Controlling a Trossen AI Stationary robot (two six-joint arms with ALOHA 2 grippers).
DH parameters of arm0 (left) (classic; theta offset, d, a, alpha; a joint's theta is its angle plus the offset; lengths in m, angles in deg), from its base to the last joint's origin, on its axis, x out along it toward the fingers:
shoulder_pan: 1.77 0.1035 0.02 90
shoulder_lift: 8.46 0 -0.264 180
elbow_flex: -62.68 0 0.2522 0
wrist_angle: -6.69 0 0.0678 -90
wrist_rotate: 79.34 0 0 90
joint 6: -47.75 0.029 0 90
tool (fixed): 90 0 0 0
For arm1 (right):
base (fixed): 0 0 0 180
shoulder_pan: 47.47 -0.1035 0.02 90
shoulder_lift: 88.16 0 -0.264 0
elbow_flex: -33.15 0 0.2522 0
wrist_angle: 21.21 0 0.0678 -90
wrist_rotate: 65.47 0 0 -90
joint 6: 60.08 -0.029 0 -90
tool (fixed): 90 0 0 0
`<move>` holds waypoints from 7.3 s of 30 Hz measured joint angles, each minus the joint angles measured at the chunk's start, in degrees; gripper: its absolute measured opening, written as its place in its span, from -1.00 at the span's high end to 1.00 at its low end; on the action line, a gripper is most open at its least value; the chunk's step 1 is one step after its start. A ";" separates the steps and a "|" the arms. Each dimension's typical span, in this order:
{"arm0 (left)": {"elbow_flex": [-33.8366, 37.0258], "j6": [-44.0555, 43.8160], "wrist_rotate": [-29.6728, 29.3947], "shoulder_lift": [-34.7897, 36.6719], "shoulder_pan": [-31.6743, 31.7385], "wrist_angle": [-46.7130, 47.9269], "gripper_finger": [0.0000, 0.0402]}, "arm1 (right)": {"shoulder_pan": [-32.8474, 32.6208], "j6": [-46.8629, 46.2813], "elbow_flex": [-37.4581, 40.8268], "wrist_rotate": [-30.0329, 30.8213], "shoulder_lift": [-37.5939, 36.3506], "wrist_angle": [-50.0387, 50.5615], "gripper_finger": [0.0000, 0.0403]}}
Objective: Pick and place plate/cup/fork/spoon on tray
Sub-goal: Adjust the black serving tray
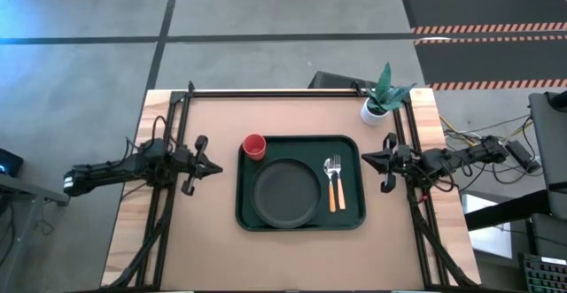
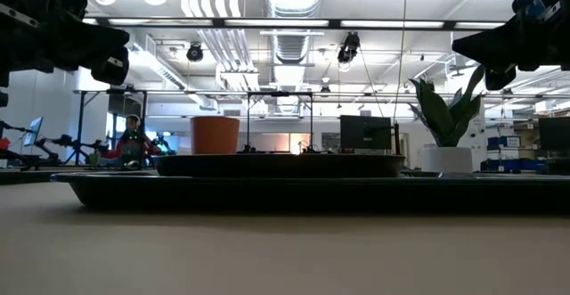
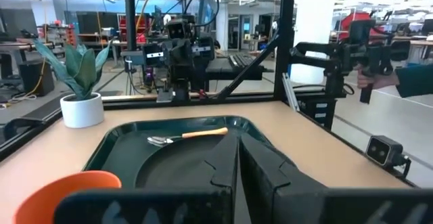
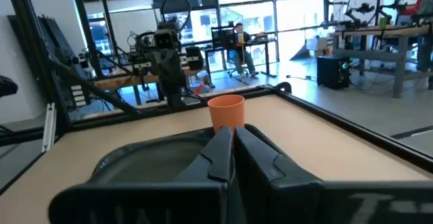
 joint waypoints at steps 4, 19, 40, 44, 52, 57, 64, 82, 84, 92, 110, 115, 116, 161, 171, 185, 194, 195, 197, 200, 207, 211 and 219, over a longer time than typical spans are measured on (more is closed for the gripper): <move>0.00 0.38 -0.02 -0.85 0.00 0.12 1.00 | 0.00 0.67 0.00 0.00 0.00 0.16 0.96; 0.07 0.03 -0.02 -2.95 0.00 -0.39 1.00 | 0.00 0.28 0.04 -0.02 0.02 0.19 0.96; 0.09 -1.59 0.00 -2.69 0.00 -1.37 1.00 | 0.02 -47.30 -25.09 -10.67 28.38 40.82 0.96; 0.09 -1.57 -0.01 -2.58 0.01 -1.40 1.00 | 0.02 -57.18 -35.04 -11.92 34.90 62.29 0.96; 0.09 -1.55 0.00 -2.56 0.02 -1.40 1.00 | 0.02 -66.42 -38.79 -18.05 39.06 67.64 0.96; 0.09 -1.37 0.00 -2.57 0.00 -1.40 1.00 | 0.02 -69.75 -33.57 -22.38 38.97 61.19 0.96; 0.09 -1.10 0.00 -2.57 0.00 -1.41 1.00 | 0.02 -72.58 -23.94 -24.77 39.06 45.82 0.96; 0.09 -1.31 0.00 -2.56 0.00 -2.10 1.00 | 0.02 -74.92 -17.66 -29.01 50.19 30.33 0.96; 0.09 -1.31 0.01 -2.56 0.02 -2.10 1.00 | 0.02 -74.56 -17.70 -29.27 52.87 28.36 0.96; 0.09 -1.29 0.02 -2.56 0.00 -1.86 1.00 | 0.02 -73.16 -21.54 -28.85 60.10 26.82 0.96; 0.09 -1.50 0.08 -2.56 0.01 -1.84 1.00 | 5.78 -65.15 -22.75 -26.82 61.18 25.55 0.96; 0.09 -1.53 0.09 -2.57 0.00 -1.84 1.00 | 7.17 -63.23 -22.75 -27.22 61.13 25.67 0.96; 0.09 -1.53 0.09 -2.56 0.02 -1.84 1.00 | 7.17 -63.13 -22.75 -27.23 61.10 25.76 0.96; 0.09 -1.59 0.42 -2.58 0.02 -1.81 1.00 | 7.15 -34.76 -27.28 -3.08 29.32 31.24 0.96; 0.09 -6.08 1.55 -2.91 0.01 -0.39 1.00 | 7.17 -41.47 -26.58 -2.97 31.05 34.77 0.96; -8.41 -7.12 2.96 -7.28 0.00 -7.63 1.00 | 7.17 -25.16 -27.21 -2.82 31.23 21.21 0.96; -15.64 -6.98 7.59 -15.29 0.00 -2.00 1.00 | 7.17 -25.74 -27.21 -2.84 31.23 21.39 0.96; -16.10 -6.99 7.60 -16.05 0.00 -0.36 1.00 | 7.17 -26.75 -27.21 -2.88 31.23 21.48 0.96; -16.55 -6.99 7.61 -17.61 0.00 2.97 1.00 | 7.17 -29.27 -27.21 -2.94 31.21 22.73 0.96; -16.21 -7.36 7.57 -19.60 0.02 6.80 1.00 | 7.17 -34.08 -27.21 -2.93 31.43 26.78 0.96; -16.02 -10.17 7.00 -24.58 0.00 16.54 1.00 | 7.17 -42.67 -27.19 -4.51 34.10 32.99 0.96; -16.02 -10.90 4.81 -27.38 0.01 17.56 1.00 | 7.17 -43.92 -27.19 -4.77 36.01 32.26 0.96; -16.02 -17.17 -6.50 -34.99 0.02 23.88 1.00 | 8.50 -48.76 -27.19 -7.39 40.06 33.89 0.96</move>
